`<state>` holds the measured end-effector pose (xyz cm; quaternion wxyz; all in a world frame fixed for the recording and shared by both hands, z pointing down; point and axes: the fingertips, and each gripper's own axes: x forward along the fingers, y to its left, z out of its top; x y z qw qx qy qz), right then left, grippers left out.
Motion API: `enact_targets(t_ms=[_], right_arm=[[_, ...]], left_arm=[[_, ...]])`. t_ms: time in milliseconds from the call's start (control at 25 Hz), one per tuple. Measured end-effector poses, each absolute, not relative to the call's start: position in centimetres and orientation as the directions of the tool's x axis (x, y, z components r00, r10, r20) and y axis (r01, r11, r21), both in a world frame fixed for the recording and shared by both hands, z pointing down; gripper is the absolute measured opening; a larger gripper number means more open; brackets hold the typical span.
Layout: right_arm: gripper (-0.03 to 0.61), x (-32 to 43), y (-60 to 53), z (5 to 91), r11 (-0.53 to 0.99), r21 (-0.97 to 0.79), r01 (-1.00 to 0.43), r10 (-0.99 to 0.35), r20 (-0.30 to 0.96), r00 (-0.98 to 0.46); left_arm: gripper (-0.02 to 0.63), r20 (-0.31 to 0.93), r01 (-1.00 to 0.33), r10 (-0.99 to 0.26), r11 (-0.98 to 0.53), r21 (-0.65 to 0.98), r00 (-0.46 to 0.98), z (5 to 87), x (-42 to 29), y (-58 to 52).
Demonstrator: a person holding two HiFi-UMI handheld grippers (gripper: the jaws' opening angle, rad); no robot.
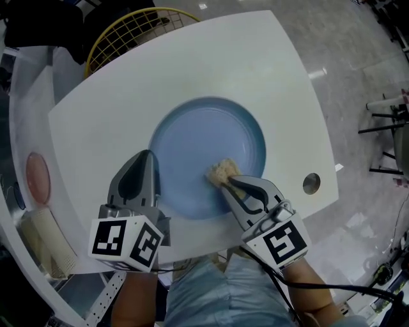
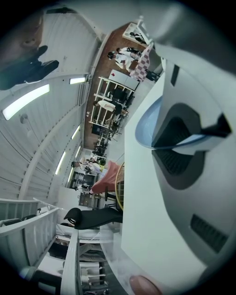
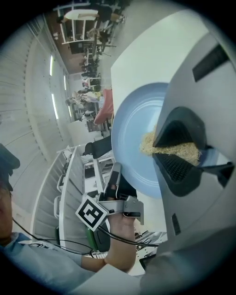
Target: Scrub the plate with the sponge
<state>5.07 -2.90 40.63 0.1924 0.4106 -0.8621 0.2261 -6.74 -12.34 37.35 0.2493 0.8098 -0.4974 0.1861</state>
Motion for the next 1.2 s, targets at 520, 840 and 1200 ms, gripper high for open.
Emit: enact_targets(t_ms=[520, 840, 1200], right_arm=[[0.046, 6.8, -5.4, 40.2, 0.47, -0.214, -0.856, -0.7, 0.501, -0.509], [0.046, 6.1, -6.5, 39.5, 0.467, -0.198, -0.862, -0.713, 0.492, -0.5], [0.048, 5.6, -6.8, 37.6, 0.485, -0.179, -0.856, -0.733, 0.45, -0.51]], left_arm=[[0.026, 0.568, -0.895, -0.697, -0.396, 0.206, 0.439, 40.6, -7.5, -12.5], [0.028, 0.609, -0.898, -0.669, -0.393, 0.196, 0.426, 43.2, -8.6, -12.9], [0.046, 0.592, -0.911, -0.704, -0.386, 0.145, 0.392, 41.6, -9.8, -12.3]])
